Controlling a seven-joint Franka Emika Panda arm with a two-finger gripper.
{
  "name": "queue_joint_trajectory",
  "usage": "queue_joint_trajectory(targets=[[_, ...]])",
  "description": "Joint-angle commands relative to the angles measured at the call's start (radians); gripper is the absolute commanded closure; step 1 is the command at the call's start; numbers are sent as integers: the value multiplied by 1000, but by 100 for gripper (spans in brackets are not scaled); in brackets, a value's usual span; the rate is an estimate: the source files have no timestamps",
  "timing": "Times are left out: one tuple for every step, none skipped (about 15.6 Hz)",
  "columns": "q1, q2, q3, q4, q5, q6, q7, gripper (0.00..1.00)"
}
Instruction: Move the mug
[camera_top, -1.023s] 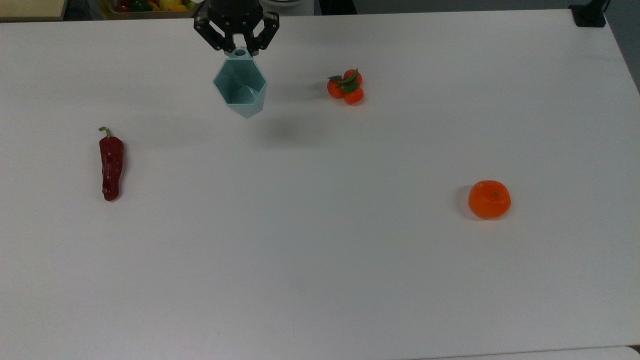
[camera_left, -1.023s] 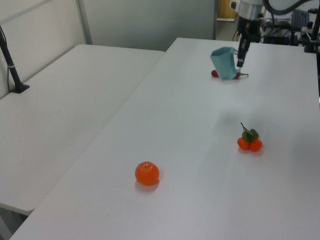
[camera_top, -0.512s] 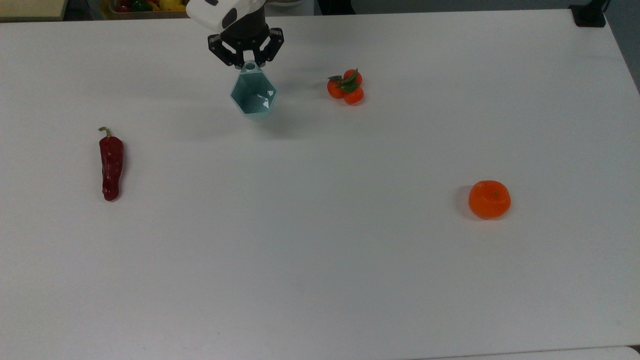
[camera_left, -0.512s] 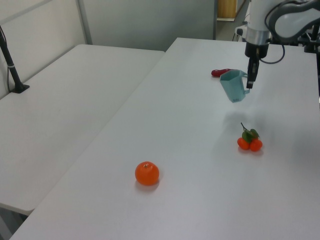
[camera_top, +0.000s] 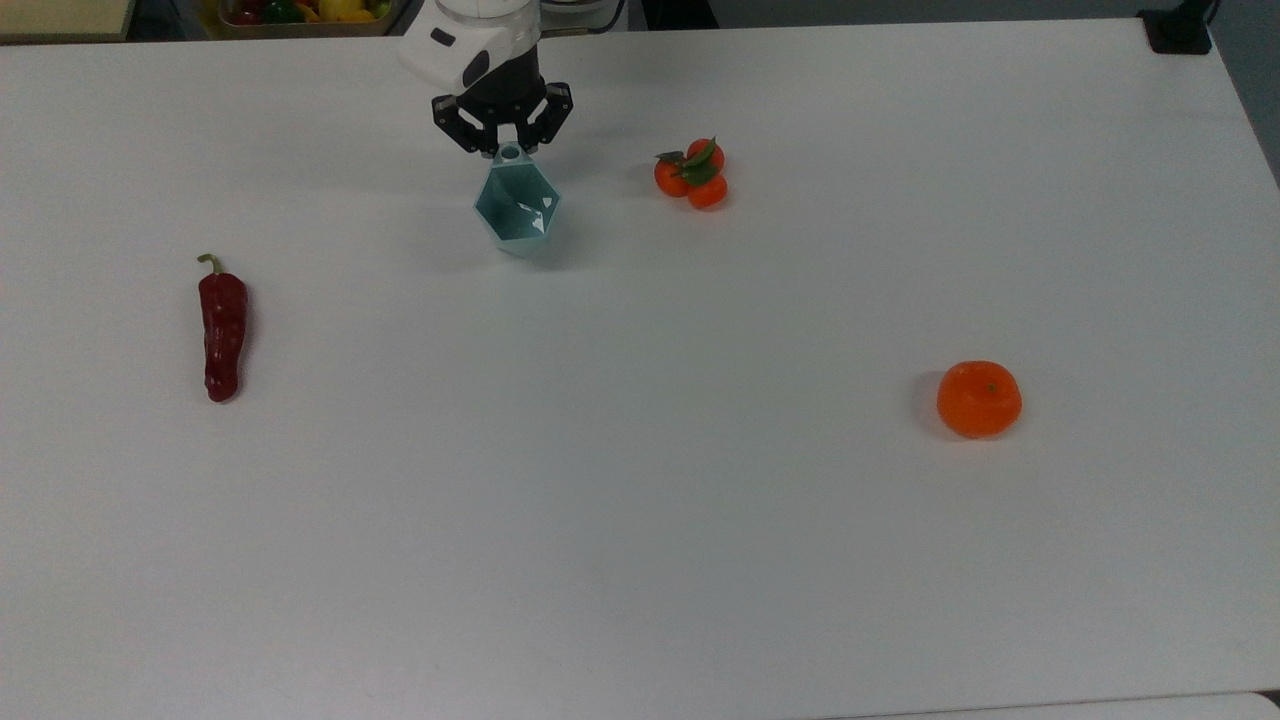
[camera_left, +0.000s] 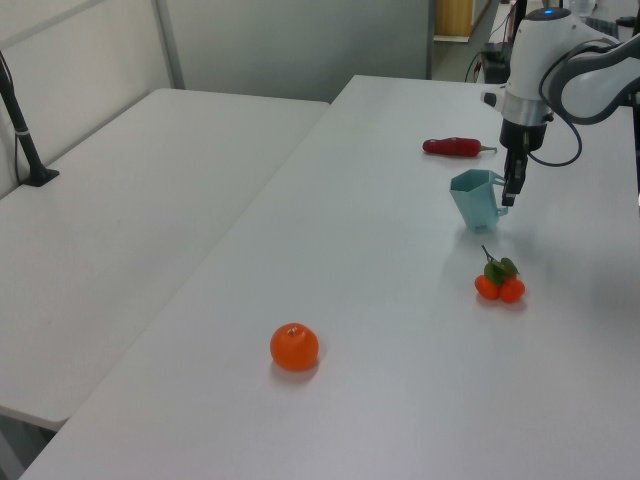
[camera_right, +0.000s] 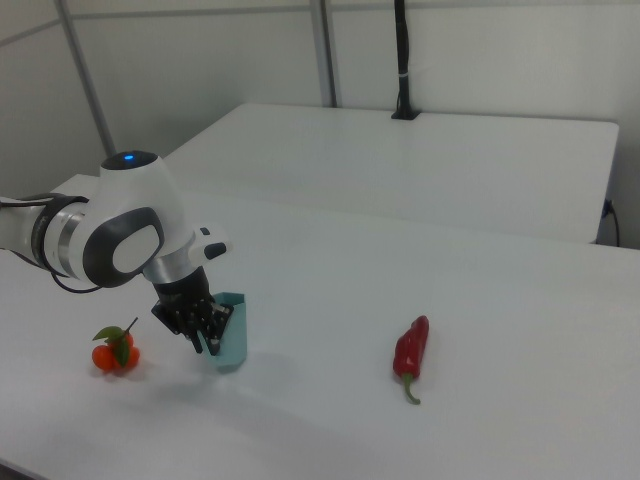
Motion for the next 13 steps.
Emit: queue_joint_trajectory(targets=[[-3, -15, -4, -53, -9, 61, -24, 100], [-3, -15, -4, -56, -9, 65, -24, 100], [-6, -8, -4, -59, -9, 56, -24, 100], [-6, -7, -4, -58, -9, 53, -22, 100], [-8, -6, -4, -56, -9, 44, -21, 94], [-6, -6, -4, -55, -9, 32, -21, 84], [-8, -6, -4, -55, -9, 27, -19, 69], [-8, -6, -4, -53, -9, 26, -19, 64], [-8, -6, -4, -53, -9, 26, -16, 59], [-6, -6, -4, -53, -9, 22, -13, 57], [-6, -7, -4, -53, -9, 12, -13, 56], [-6, -7, -4, -50, -9, 0, -10, 49], [-5, -11, -4, -49, -8, -13, -8, 44]])
